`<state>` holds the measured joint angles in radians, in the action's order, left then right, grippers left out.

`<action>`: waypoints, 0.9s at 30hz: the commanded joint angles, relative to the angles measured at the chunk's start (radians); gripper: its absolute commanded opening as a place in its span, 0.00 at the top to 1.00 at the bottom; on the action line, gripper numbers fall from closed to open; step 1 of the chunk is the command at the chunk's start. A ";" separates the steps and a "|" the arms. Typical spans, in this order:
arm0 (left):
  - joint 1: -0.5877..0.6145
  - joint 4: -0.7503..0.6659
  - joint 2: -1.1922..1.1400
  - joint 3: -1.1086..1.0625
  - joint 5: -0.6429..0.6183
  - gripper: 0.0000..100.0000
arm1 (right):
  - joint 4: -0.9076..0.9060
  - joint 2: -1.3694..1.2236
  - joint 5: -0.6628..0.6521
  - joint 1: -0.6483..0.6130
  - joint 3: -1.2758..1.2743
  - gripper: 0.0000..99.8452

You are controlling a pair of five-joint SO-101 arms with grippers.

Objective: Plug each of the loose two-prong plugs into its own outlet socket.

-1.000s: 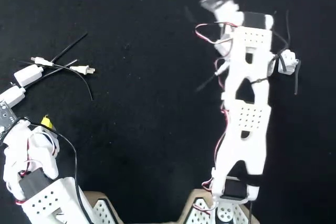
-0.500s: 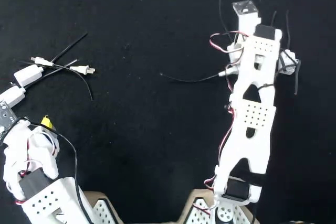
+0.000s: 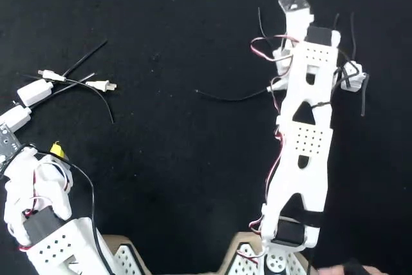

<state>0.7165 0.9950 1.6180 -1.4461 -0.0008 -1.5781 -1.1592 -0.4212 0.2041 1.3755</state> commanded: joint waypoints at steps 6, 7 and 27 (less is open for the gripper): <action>0.001 -0.018 0.011 0.025 0.000 0.78 | -0.118 0.012 -0.015 -0.005 0.200 0.96; 0.001 -0.018 0.011 0.025 0.000 0.78 | -0.120 0.002 -0.015 -0.005 0.193 0.99; 0.002 -0.018 0.011 0.027 0.000 0.78 | 0.109 -0.134 -0.210 0.064 0.213 0.99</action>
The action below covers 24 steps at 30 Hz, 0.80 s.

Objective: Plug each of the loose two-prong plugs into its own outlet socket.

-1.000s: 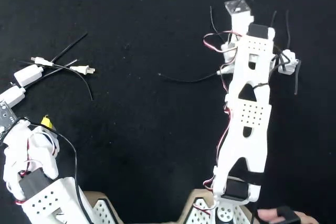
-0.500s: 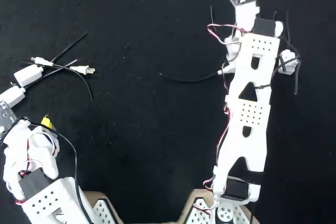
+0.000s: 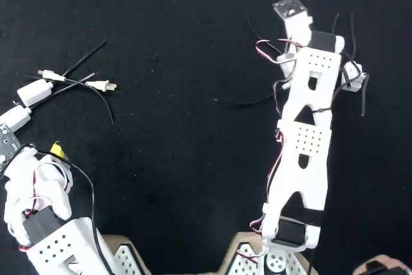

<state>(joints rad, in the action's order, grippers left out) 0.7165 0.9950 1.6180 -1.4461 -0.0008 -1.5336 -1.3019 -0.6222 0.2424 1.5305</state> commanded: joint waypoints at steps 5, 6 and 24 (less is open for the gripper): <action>0.002 -0.018 0.011 0.027 0.000 0.78 | 0.087 0.015 -0.008 0.026 0.067 0.99; 0.002 -0.018 0.011 0.027 0.000 0.78 | 0.063 0.019 -0.008 0.023 0.071 0.98; 0.001 -0.018 0.011 0.027 0.000 0.78 | -0.236 0.200 -0.161 0.058 0.119 0.86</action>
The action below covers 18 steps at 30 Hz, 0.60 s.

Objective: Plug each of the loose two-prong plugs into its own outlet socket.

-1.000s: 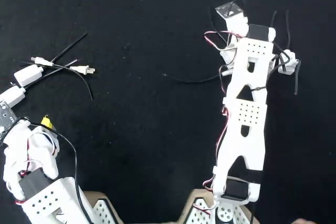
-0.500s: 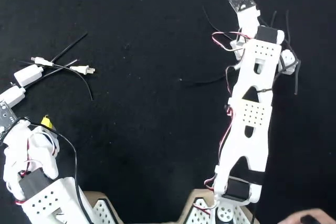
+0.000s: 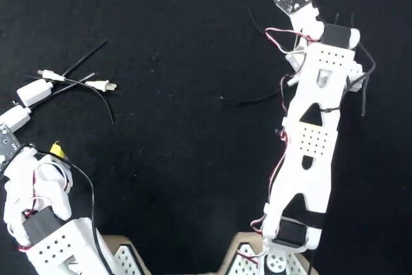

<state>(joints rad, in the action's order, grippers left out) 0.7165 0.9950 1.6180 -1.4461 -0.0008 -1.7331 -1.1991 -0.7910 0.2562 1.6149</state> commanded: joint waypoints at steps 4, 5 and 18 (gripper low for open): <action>0.001 -0.021 0.011 0.027 0.000 0.78 | -0.037 0.133 0.025 0.051 0.035 0.86; 0.001 -0.021 0.011 0.027 0.000 0.78 | -0.038 0.140 0.026 0.049 0.035 0.86; 0.001 -0.020 0.011 0.027 0.000 0.78 | -0.037 0.424 0.167 -0.015 -0.387 0.86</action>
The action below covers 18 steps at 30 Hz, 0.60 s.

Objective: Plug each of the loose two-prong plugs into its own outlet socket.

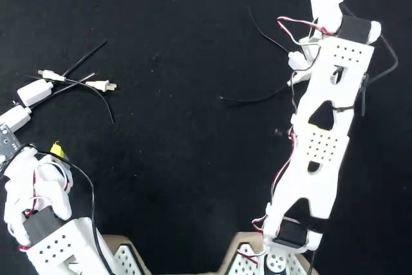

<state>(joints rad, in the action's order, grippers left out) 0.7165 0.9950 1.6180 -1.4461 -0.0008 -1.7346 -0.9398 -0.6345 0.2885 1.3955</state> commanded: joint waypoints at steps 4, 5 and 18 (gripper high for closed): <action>0.001 -0.020 0.011 0.027 0.000 0.78 | -0.029 0.386 -0.014 -0.106 -0.507 0.86; 0.001 -0.020 0.011 0.027 0.000 0.78 | -0.021 0.438 -0.041 -0.124 -0.588 0.86; 0.001 -0.018 0.011 0.027 0.000 0.78 | 0.606 0.869 -0.083 -0.354 -1.593 0.85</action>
<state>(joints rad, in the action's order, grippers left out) 0.7165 0.9950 1.6180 -1.4461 -0.0008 -1.2942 -0.1757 -0.7081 0.0092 -0.0315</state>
